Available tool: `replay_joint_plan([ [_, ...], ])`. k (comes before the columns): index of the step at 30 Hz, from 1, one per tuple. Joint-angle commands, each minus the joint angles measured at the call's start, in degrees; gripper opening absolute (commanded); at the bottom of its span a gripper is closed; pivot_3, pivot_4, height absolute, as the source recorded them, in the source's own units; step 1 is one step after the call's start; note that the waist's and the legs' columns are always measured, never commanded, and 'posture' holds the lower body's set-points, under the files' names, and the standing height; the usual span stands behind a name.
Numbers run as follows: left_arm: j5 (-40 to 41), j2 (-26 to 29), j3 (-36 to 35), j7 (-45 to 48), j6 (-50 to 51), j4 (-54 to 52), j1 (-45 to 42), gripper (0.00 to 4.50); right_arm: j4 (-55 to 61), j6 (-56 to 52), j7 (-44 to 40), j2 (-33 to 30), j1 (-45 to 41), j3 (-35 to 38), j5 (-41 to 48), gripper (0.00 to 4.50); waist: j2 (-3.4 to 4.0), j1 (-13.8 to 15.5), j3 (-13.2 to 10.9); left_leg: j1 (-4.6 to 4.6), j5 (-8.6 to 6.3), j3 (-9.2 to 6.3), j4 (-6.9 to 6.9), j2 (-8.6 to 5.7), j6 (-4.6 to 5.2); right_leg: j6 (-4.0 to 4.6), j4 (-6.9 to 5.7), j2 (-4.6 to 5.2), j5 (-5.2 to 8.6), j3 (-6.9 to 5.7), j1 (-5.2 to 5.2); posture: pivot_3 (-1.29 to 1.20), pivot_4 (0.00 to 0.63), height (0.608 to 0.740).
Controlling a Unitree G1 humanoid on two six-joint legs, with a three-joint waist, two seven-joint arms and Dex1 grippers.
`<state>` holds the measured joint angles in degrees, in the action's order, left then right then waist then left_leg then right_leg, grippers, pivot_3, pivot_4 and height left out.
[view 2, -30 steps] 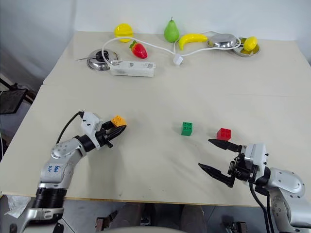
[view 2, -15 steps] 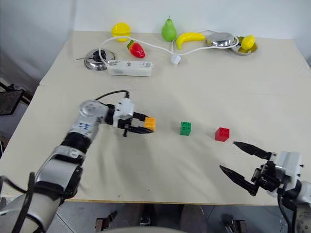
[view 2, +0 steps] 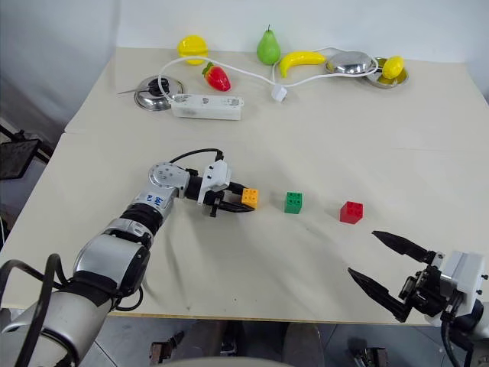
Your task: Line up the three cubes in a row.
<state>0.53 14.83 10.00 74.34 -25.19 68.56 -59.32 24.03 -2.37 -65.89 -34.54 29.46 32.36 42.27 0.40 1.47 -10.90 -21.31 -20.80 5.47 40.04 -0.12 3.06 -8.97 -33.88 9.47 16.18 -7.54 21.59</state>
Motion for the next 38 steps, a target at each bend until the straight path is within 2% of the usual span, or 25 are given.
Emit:
replay_joint_plan([
  [1, 2.20, 1.20, -2.94, 3.16, 0.17, -1.15, 0.02, 3.06, -0.80, 0.66, -1.07, 0.04, 0.00, 1.44, 1.30, 4.50, 0.00, -0.03, 0.00, 0.00, 0.00, 0.00, 0.00, 0.00, 0.00, 0.00, 0.00, 0.00, 0.00, 0.00, 0.00, 0.00, 0.150, 0.740],
  [2, 2.83, 1.35, -3.63, 4.01, 0.32, -1.46, 0.07, 3.31, -1.02, 0.73, -1.22, 0.05, -0.13, 1.34, 1.22, 4.50, 0.00, -0.05, 0.00, -0.01, 0.00, 0.00, 0.00, 0.00, 0.00, 0.00, 0.00, 0.00, 0.00, -0.01, 0.00, 0.00, 0.150, 0.740],
  [3, 5.74, 3.28, -5.40, 9.04, 1.63, -4.27, 1.01, 3.59, -1.86, 1.03, -1.69, -0.30, -1.27, 1.30, 1.25, 4.50, 0.00, -0.07, 0.00, -0.01, 0.00, 0.00, 0.00, 0.01, 0.00, 0.00, 0.00, 0.00, 0.00, 0.00, 0.01, 0.00, 0.150, 0.740],
  [5, 10.81, 7.72, -7.46, 16.38, 5.12, -10.91, 4.06, 3.59, -3.30, 1.38, -3.97, -0.83, -3.28, 1.53, 2.69, 4.50, 0.00, -0.90, -0.01, 0.00, 0.00, 0.02, 0.00, 0.08, 0.00, 0.00, -0.02, 0.00, 0.00, 0.01, 0.03, 0.00, 0.150, 0.740],
  [7, 13.92, 10.76, -8.75, 18.15, 8.03, -18.03, 7.91, 3.59, -4.35, 1.47, -5.49, -1.12, -4.35, 1.92, 3.27, 4.50, 0.00, -1.35, -0.01, 0.01, 0.00, 0.00, -0.02, 0.17, -0.01, 0.04, -0.09, -0.02, 0.02, 0.00, 0.07, 0.00, 0.150, 0.740],
  [11, 18.10, 17.36, -12.26, 13.48, 14.62, -32.03, 17.62, 3.59, -7.17, 3.22, -8.67, -0.21, -8.57, 2.41, 6.11, 4.50, 0.05, -1.62, 0.01, 0.05, 0.01, -0.04, -0.01, 0.15, -0.02, 0.05, -0.11, -0.01, 0.03, 0.03, 0.01, 0.00, 0.150, 0.740],
  [14, 21.47, 22.53, -16.72, 6.87, 24.04, -45.12, 27.29, 3.59, -10.60, 3.80, -12.16, -2.06, -11.97, 0.50, 4.57, 4.50, 0.05, -1.64, 0.00, 0.07, 0.01, -0.08, 0.05, 0.14, -0.01, 0.03, -0.12, 0.01, 0.02, 0.07, -0.06, 0.00, 0.150, 0.740],
  [15, 22.37, 23.97, -20.14, 4.16, 24.69, -50.53, 33.11, 3.59, -12.49, 4.10, -13.10, -2.46, -14.08, 0.01, 4.30, 4.50, 0.03, -1.30, -0.01, 0.09, 0.01, -0.09, 0.05, 0.12, -0.01, 0.03, -0.14, 0.03, 0.02, 0.10, -0.05, 0.00, 0.150, 0.740],
  [17, 23.62, 25.73, -24.97, 0.41, 25.91, -58.70, 42.50, 3.59, -15.56, 4.31, -14.51, -3.11, -17.15, -0.99, 3.65, 4.50, 0.10, -1.74, 0.01, 0.09, -0.01, -0.15, 0.05, 0.19, -0.03, 0.04, -0.08, 0.04, 0.02, 0.09, -0.07, 0.00, 0.150, 0.740],
  [20, 24.69, 25.93, -28.03, -4.55, 28.23, -66.16, 49.74, 3.59, -18.63, 3.88, -17.05, -4.41, -20.01, -2.48, 3.03, 4.50, 0.13, -1.24, -0.01, 0.12, -0.02, -0.17, 0.01, 0.13, -0.03, 0.05, -0.08, 0.11, 0.03, 0.08, -0.08, 0.00, 0.150, 0.740],
  [26, 25.63, 22.88, -28.81, -10.41, 27.39, -72.41, 54.52, 3.59, -26.15, 4.35, -20.83, -7.76, -25.23, -3.32, 0.99, 4.50, 0.18, -0.03, 0.00, 0.15, 0.01, -0.21, 0.08, 0.02, 0.00, 0.04, -0.16, 0.28, 0.01, 0.08, -0.14, 0.00, 0.150, 0.740],
  [32, 25.95, 23.32, -27.94, -10.92, 27.43, -72.53, 54.35, 3.59, -36.88, 5.50, -25.59, -13.13, -26.77, -1.74, -0.86, 4.50, 0.20, -0.28, 0.01, 0.13, 0.00, -0.13, -0.02, 0.02, -0.02, 0.05, -0.09, 0.18, 0.02, 0.03, -0.10, 0.00, 0.150, 0.740],
  [38, 26.49, 23.87, -28.67, -11.31, 28.24, -71.77, 54.48, 3.59, -36.81, 5.64, -24.36, -13.04, -27.57, -3.01, -0.77, 4.50, 0.20, -0.31, 0.01, 0.14, 0.00, -0.08, 0.00, 0.05, -0.02, 0.05, -0.09, 0.15, 0.02, 0.05, -0.10, 0.00, 0.150, 0.740],
])
